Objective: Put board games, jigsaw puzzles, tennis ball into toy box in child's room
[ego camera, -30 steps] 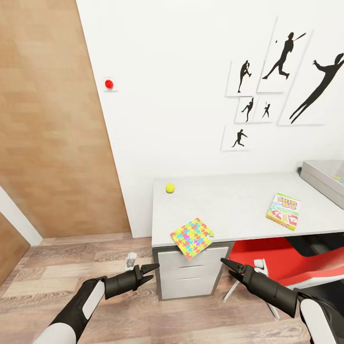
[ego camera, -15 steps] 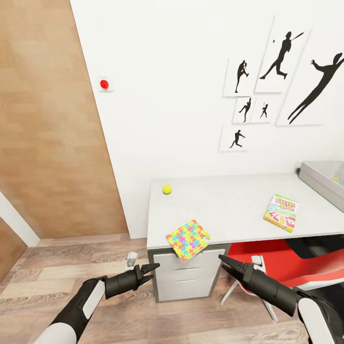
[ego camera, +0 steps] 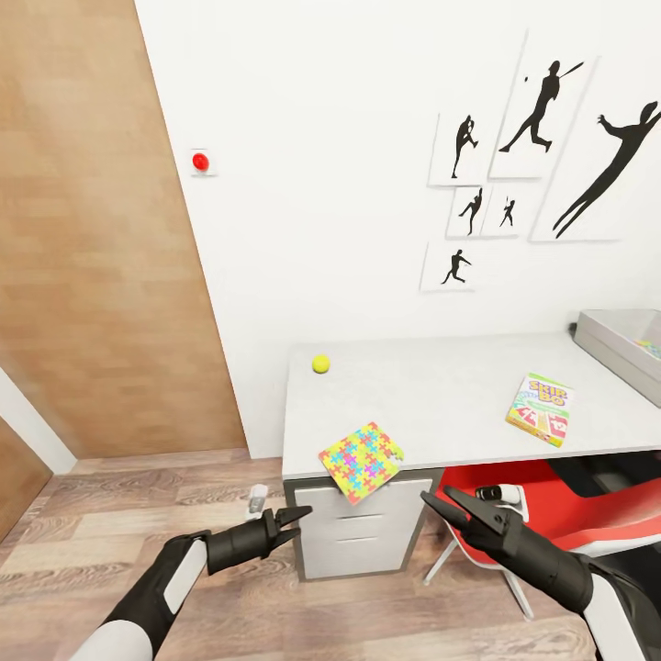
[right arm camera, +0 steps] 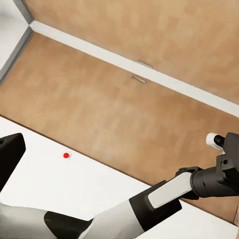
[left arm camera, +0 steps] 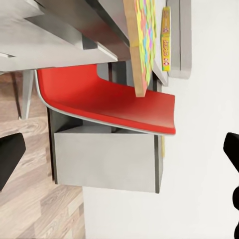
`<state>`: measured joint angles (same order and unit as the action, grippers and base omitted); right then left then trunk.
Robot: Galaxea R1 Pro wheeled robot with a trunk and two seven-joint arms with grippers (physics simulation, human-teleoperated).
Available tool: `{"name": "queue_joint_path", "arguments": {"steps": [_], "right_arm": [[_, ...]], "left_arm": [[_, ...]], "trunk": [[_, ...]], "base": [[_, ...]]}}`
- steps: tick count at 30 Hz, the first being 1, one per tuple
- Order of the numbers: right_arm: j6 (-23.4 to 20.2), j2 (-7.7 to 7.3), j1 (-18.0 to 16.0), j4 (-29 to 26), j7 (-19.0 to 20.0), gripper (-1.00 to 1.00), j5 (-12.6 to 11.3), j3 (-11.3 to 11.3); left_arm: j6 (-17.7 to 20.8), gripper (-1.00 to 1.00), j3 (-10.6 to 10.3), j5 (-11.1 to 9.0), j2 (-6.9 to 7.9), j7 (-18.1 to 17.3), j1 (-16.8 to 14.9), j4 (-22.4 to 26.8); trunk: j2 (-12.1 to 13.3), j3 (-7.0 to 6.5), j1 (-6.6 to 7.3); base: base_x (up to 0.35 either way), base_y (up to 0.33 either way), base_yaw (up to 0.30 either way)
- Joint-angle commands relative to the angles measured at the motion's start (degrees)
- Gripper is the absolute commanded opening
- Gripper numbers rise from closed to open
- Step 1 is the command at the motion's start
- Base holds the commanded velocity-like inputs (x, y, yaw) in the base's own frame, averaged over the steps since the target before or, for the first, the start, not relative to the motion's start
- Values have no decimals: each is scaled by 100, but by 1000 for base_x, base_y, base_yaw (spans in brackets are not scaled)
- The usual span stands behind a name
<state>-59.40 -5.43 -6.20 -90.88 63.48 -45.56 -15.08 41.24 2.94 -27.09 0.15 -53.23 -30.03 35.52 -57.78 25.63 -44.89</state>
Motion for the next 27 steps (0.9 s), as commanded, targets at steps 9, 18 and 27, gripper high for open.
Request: {"name": "queue_joint_path", "arguments": {"steps": [9,18,27], "right_arm": [[-11,14,4,0,41,100,20,21],[-10,13,5,1,-9,100,21,23],[-10,28,5,0,-78,100,21,23]], "left_arm": [[33,100,5,-7,-24,-4,-3,-1],[33,100,5,-7,-23,-12,-5,-1],[33,100,5,-4,-23,-10,-6,-1]], "trunk": [[-4,6,0],[-4,6,0],[-4,6,0]], "base": [[0,-77,0],[1,-125,0],[156,-64,0]]}}
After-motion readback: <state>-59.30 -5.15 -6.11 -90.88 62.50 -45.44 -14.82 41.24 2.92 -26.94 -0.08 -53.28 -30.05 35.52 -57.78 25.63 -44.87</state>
